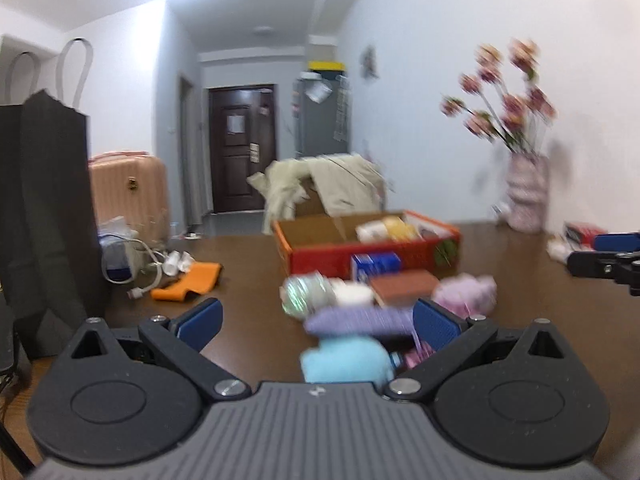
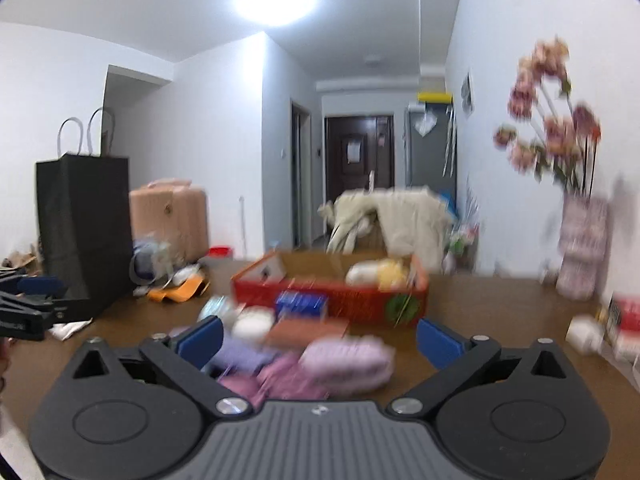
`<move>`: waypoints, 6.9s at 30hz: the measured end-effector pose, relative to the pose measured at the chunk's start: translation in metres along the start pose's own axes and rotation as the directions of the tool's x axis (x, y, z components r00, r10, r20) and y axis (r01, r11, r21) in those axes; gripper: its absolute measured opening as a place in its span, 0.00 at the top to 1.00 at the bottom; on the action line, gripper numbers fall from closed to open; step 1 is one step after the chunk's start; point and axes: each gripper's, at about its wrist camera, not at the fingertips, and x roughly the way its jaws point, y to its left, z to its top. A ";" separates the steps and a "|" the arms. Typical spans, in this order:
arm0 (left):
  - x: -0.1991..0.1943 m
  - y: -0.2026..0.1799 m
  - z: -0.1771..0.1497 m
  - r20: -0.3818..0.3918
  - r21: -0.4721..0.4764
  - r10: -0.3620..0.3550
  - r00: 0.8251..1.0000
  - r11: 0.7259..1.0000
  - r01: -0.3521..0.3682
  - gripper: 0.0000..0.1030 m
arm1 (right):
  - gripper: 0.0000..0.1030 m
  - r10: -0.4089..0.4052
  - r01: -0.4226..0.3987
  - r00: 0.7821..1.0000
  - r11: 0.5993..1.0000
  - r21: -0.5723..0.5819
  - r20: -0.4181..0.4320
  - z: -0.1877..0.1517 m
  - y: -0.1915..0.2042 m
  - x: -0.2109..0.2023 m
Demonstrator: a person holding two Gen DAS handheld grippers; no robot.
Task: Organize soft objects
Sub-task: 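Open the left gripper and withdraw it from the box toward the pile, then grasp the pink satin scrunchie with the left gripper, then carry the scrunchie with the left gripper into the box and release it, then withdraw the left gripper from the box back toward the pile, then grasp the purple drawstring pouch with the right gripper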
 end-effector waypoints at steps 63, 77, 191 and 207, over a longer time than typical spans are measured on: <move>0.117 -0.066 -0.040 -0.256 -0.206 -0.418 0.872 0.905 0.373 0.79 | 0.73 0.220 -0.139 0.938 0.946 0.292 -0.266 -0.043 -0.038 0.110; 0.177 -0.018 0.106 -0.065 -0.160 -0.403 0.913 0.907 0.389 0.85 | 0.89 0.303 -0.291 0.951 0.943 0.163 -0.053 0.081 -0.048 0.155; 0.198 0.055 -0.015 -0.215 -0.386 -0.358 0.908 0.886 0.258 0.85 | 0.83 0.249 -0.140 0.929 0.922 0.362 -0.275 -0.036 0.021 0.206; 0.106 0.033 0.025 -0.064 -0.304 -0.316 0.946 0.909 0.284 0.88 | 0.89 0.241 -0.218 0.965 0.956 0.194 -0.103 0.001 0.035 0.128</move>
